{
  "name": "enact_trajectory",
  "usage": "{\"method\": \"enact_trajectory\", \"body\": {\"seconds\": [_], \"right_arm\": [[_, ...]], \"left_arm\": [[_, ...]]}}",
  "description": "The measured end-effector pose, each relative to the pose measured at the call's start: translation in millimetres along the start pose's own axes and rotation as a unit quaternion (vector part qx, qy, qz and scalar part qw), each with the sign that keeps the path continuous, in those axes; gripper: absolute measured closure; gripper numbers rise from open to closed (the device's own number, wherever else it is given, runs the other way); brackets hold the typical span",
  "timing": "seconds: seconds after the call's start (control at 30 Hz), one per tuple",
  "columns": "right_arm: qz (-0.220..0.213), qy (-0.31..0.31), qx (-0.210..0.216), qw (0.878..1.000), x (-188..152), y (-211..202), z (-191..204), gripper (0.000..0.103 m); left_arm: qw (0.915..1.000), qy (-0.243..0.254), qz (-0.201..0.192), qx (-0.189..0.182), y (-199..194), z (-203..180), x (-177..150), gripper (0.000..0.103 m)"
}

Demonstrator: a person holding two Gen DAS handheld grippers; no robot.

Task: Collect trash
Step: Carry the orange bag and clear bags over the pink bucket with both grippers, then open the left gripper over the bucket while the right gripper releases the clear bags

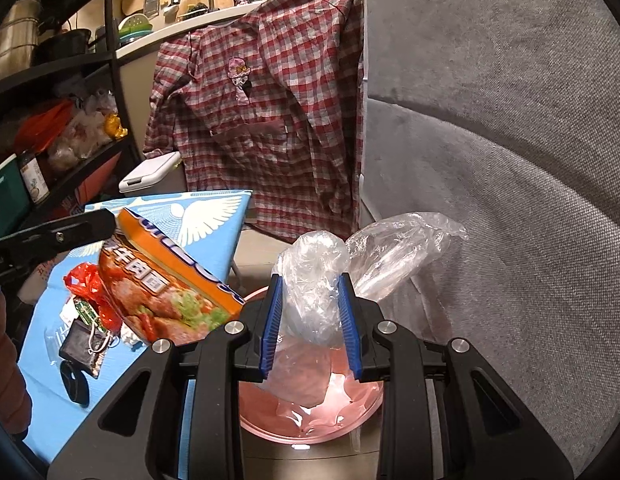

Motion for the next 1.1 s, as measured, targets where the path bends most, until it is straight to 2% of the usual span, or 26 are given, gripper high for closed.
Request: {"method": "enact_trajectory", "body": {"seconds": [0.5,0.6,0.73,0.87,1.1], "right_arm": [[0.034,-0.003,0.009,0.999,-7,25,5,0.070],[0.039,-0.006,0.009,0.999,-9,29,7,0.066],[0.041,-0.002,0.005,0.999,-10,31,6,0.053],[0.044,0.005,0.008,0.999,-12,33,4,0.052],[0.035,0.004,0.013,0.999,-10,27,8,0.052]], "left_arm": [[0.9987,-0.002,0.044,0.024,32,10,-15,0.101],[0.9986,-0.004,0.043,0.029,30,13,-15,0.101],[0.9983,-0.008,0.047,0.033,31,16,-16,0.101],[0.9978,-0.007,0.051,0.041,34,17,-18,0.098],[0.9980,-0.008,0.047,0.042,31,18,-17,0.097]]}}
Point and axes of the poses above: each gripper's, at about its wrist camera, not at the fingertips, and y roughly the way its jaws point, z to its left, x to its top, the point moved 7 cm from there along y, roughly the way its jaws point, and after that the axes turned 6 degrees about -y, right-handed, at the moved point
